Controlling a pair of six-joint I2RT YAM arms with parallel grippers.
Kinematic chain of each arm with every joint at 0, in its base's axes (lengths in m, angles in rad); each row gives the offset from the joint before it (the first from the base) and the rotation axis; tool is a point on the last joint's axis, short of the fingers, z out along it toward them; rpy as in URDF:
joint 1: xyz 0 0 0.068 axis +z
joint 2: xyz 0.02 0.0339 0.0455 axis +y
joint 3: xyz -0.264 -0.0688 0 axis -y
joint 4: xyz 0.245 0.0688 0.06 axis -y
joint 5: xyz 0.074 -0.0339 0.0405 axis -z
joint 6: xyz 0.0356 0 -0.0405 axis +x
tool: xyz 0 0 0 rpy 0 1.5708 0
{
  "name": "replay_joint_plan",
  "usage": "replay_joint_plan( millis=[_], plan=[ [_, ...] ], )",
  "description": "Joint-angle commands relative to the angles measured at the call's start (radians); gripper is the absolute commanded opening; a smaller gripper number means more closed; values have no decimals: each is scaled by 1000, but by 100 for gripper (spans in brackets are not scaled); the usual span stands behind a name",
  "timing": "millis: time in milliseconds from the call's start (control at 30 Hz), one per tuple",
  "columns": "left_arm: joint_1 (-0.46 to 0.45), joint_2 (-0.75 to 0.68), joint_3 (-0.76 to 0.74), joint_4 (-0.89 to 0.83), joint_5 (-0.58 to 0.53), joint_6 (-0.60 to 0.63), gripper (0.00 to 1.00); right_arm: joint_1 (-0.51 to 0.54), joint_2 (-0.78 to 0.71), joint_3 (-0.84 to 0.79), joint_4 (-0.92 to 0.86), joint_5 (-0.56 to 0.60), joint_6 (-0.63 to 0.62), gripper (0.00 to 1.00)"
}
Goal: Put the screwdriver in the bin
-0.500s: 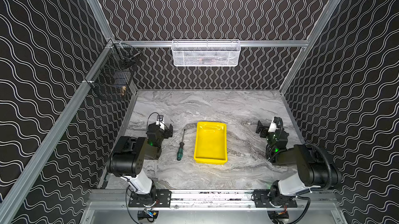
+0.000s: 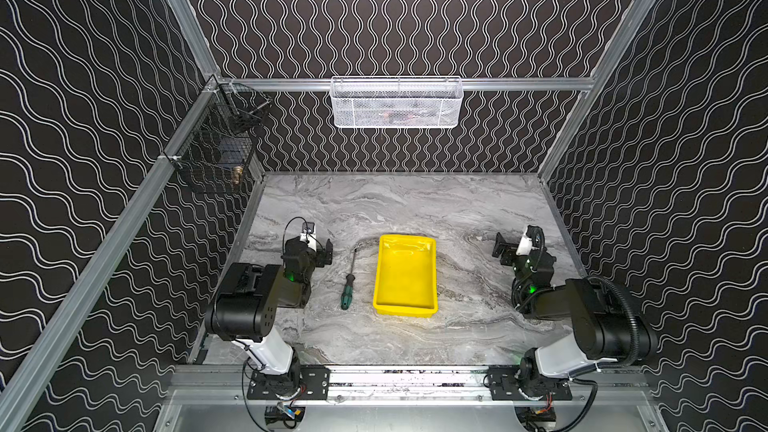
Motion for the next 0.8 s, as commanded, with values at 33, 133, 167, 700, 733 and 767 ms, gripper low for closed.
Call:
replay_joint_plan(
  millis=[33,133,167,700,733,767],
  plan=[
    [1,0,0,26,-2,9,99,1,0,-1,28,4,-5,99],
    [1,0,0,27,-3,11,99,1,0,-1,28,4,-5,99],
    [2,-1,0,26,-5,11,99,1,0,-1,27,4,-4,100],
    [-11,-226,47,-279,-219,-87,99,3,-44,29,-55,17,0,99],
    [-11,-261,87,-390,-250,-121,99,3,-75,59,-130,51,13,100],
    [-11,-294,134,-511,-270,-158,99,3,-109,113,-281,83,40,99]
  ],
)
